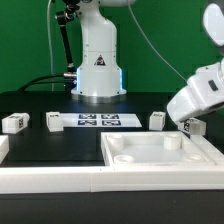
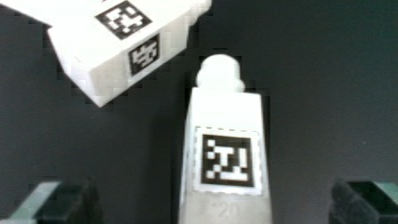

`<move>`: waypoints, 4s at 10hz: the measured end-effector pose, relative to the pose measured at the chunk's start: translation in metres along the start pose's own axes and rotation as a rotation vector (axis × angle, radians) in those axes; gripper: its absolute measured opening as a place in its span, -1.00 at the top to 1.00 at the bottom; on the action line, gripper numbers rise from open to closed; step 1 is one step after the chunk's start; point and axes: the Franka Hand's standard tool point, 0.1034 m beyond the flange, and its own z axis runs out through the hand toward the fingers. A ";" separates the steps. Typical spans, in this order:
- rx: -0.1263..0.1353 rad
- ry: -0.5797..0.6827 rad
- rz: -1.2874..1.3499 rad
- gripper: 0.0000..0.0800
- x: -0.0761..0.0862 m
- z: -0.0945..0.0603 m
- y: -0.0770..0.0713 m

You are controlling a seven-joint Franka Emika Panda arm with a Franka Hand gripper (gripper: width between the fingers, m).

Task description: Assemble square table

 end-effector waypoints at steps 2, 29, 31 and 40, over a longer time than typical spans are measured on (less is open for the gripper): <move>0.013 -0.072 -0.009 -0.62 0.008 0.005 -0.001; -0.049 -0.049 -0.079 0.28 0.018 0.025 -0.008; -0.036 -0.053 -0.080 0.28 0.017 0.023 -0.007; 0.050 -0.038 -0.136 0.27 -0.044 -0.038 0.033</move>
Offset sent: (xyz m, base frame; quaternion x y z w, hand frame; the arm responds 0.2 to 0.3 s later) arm -0.0060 -0.0062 -0.0073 -0.0241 0.0142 0.0042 0.9996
